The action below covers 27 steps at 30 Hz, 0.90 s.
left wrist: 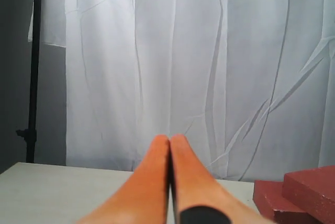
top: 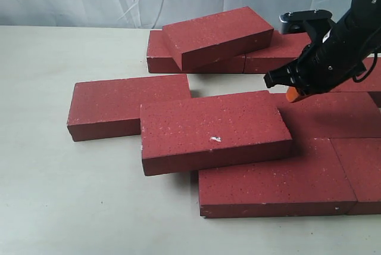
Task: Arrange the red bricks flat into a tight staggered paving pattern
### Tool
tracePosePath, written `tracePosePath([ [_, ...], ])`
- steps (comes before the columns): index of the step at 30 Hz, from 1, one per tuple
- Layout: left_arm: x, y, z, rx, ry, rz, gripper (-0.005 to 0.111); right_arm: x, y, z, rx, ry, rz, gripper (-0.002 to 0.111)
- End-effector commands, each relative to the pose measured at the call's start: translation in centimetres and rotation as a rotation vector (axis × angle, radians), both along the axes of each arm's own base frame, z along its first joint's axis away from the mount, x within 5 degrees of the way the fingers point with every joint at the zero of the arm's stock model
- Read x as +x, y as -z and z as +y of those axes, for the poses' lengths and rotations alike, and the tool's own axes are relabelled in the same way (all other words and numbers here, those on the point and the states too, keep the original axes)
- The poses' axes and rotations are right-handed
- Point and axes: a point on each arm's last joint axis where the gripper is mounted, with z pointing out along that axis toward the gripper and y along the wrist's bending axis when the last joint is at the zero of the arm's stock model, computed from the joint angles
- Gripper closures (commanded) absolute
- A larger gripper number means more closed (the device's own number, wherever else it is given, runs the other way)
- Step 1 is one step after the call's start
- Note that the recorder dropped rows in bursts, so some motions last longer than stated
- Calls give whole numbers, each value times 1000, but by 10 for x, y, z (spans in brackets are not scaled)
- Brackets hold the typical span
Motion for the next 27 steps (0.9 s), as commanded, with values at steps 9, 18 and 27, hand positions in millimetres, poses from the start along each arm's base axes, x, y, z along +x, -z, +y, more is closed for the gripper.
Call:
tracePosePath([
  [9,85,-41,-1,-21,17,416,107,19,-25,4,35,7,-127,109],
  [18,178,-27,-4,-8,44,819,107,28,-19,42,196,-108,-94,109],
  [27,224,-2,-4,-7,65,1096,107,27,-27,140,237,-367,-92,109],
])
